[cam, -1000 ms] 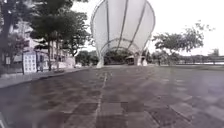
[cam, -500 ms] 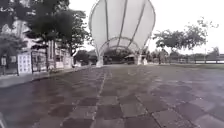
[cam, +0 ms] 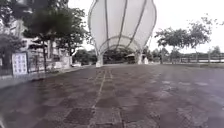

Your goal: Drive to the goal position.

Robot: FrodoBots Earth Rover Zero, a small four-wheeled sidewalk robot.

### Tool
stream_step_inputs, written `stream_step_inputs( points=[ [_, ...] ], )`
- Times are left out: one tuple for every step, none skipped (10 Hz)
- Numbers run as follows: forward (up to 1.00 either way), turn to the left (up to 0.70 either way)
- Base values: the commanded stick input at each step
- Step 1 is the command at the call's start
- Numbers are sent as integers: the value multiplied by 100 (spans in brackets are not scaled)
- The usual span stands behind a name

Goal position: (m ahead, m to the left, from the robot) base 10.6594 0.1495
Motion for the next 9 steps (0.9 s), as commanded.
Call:
stream_step_inputs(
  points=[
    [100, 0],
    [100, 0],
    [100, 0],
    [100, 0],
    [100, 0],
    [100, 0],
    [100, 0],
    [100, 0],
    [100, 0]
  ],
)
